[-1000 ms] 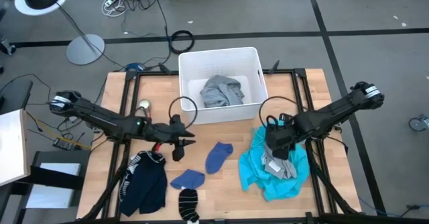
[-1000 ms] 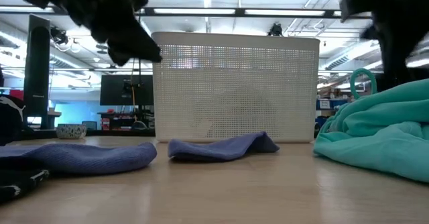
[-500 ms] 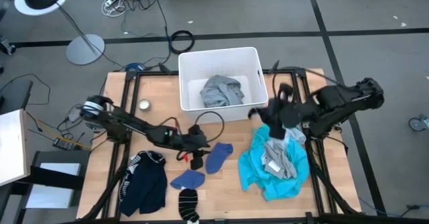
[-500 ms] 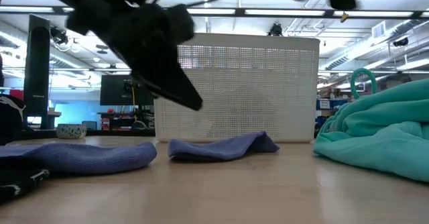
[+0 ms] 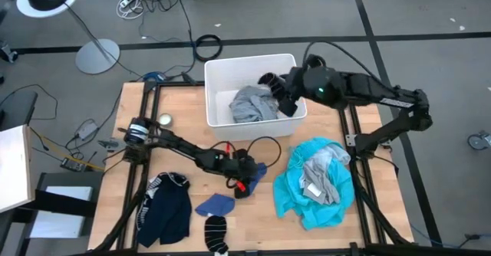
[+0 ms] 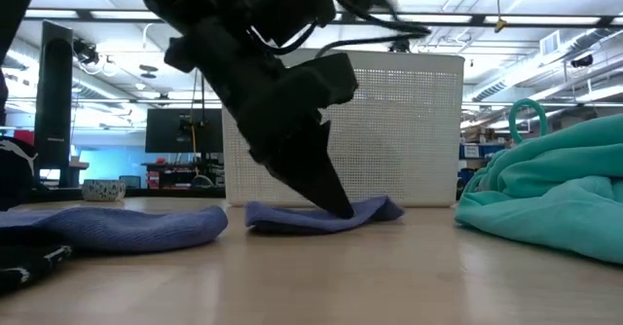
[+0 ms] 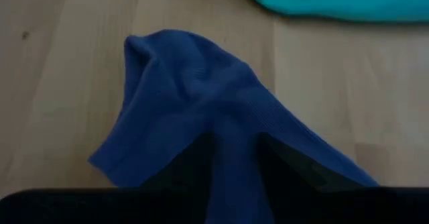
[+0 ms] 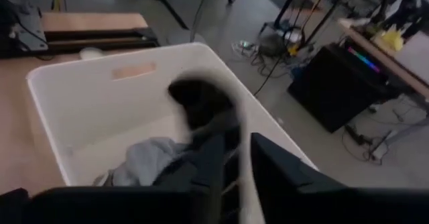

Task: Sort clothes
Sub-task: Put the black sock into the white laundry organizer, then put the blue sock into the white laundry organizer, then put the gray sock into the white laundry organizer

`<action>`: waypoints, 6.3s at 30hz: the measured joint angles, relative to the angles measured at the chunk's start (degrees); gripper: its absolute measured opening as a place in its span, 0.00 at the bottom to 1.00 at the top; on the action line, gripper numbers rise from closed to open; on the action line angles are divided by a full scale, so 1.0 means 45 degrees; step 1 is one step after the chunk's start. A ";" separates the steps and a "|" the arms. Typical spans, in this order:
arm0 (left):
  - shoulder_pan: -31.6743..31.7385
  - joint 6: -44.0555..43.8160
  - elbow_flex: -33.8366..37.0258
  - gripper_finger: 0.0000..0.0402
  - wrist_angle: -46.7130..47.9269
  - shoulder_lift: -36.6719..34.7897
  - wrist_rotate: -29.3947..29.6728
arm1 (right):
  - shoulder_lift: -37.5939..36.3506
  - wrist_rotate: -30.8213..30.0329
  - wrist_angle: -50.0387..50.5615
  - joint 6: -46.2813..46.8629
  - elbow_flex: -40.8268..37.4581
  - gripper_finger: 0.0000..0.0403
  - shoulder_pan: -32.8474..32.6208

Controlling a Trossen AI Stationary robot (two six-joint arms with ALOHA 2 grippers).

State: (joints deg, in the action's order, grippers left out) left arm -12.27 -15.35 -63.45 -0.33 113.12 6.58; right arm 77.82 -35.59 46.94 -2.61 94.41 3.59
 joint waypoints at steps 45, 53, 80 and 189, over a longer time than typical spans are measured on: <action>0.0324 0.1059 -0.0096 0.00 0.2753 -0.4945 0.0050 | -0.7492 -0.2517 -0.0091 1.1898 -1.2305 0.57 -0.9593; 0.1468 0.2081 -0.0120 0.00 0.3042 -0.7923 0.0171 | -0.6865 -0.2950 -0.8050 1.0277 -1.6084 0.57 -1.0136; 0.6928 0.3788 -0.1786 0.31 0.6081 -0.9622 0.0035 | -0.6178 -0.2377 -1.3454 0.8194 -1.7675 0.57 -0.9576; 0.8082 0.3732 -0.4988 0.37 0.7911 -0.6236 -0.1344 | -0.4590 0.2803 0.1529 1.3429 -1.0608 0.57 -0.9092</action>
State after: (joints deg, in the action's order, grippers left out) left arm 24.10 1.45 -85.89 35.27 85.06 0.54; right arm 57.17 -22.97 53.82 57.82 46.68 -37.32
